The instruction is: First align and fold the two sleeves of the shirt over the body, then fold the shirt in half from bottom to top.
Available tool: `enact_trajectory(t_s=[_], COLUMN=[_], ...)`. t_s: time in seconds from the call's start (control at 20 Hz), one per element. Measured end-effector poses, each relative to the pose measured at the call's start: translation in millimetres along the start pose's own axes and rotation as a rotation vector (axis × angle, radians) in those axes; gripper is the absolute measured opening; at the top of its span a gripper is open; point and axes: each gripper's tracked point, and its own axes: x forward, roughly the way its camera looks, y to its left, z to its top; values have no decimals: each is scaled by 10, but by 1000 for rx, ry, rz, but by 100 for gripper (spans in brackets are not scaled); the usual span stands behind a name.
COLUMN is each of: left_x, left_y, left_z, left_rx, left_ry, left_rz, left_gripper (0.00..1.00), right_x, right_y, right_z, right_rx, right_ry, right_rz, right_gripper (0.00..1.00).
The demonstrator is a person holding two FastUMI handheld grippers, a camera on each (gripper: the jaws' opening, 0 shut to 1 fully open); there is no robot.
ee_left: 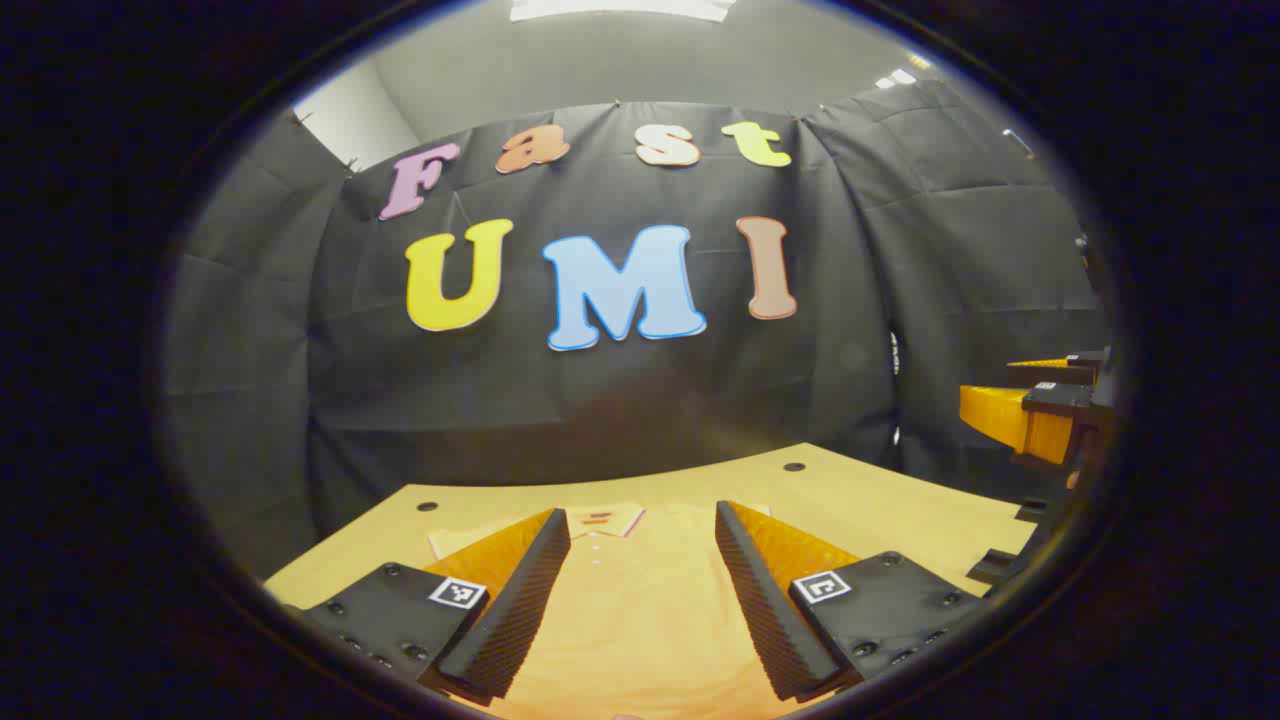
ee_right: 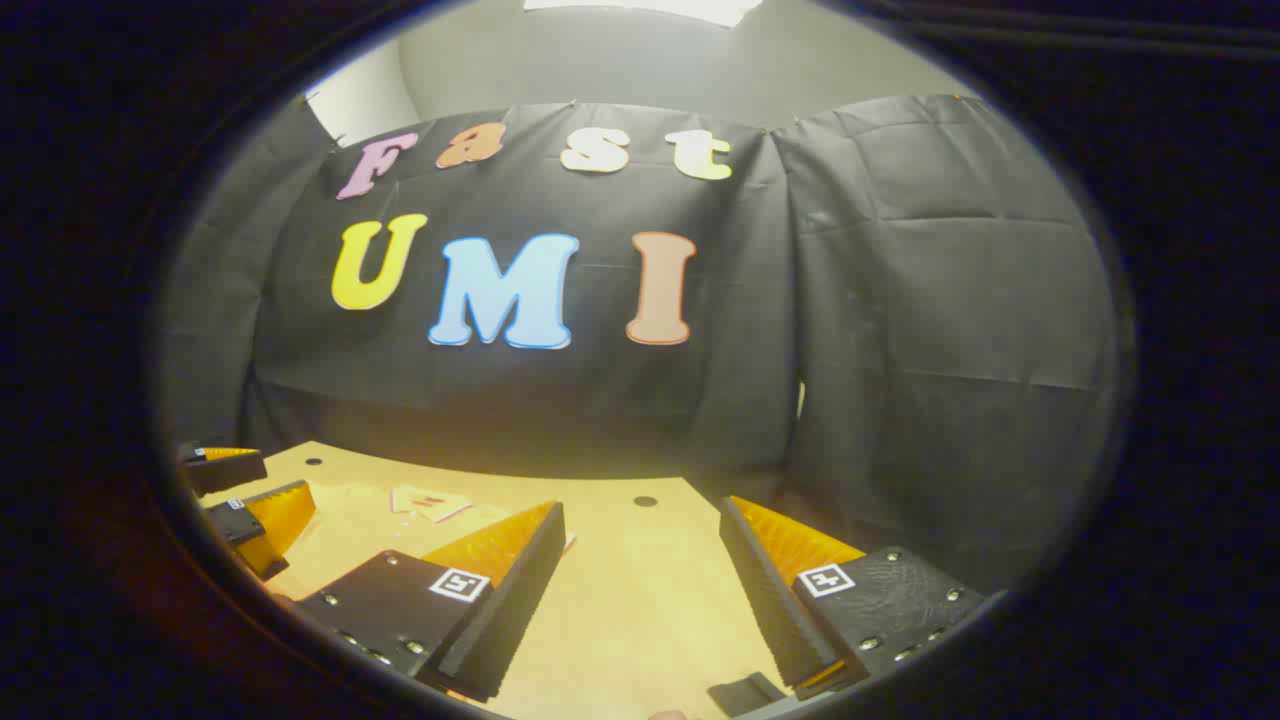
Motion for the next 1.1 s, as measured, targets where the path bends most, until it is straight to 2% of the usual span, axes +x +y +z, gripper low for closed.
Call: enact_trajectory(t_s=[0.25,0.35,0.5,0.7,0.85,1.1], left_x=[-52,41,119,335,500,837], left_y=[904,1101,1341,1405,1444,1453], left_z=[338,478,702,749,672,641], left_rx=[-83,-114,-101,-108,-110,-114], left_ry=[15,-2,-55,-70,-56,-36], left_rz=[104,139,202,213,218,150], left_gripper=[96,95,96,96,96,96], right_x=[117,213,360,572,737,1084], right_y=[736,901,1096,1286,1302,1332], right_z=[388,477,534,451,382,167], right_rx=[-48,-78,-116,-134,-106,-45], right_ry=[-11,-21,-59,-51,-28,39], right_rz=[114,146,194,266,266,204], right_gripper=[96,96,96,96,96,97])
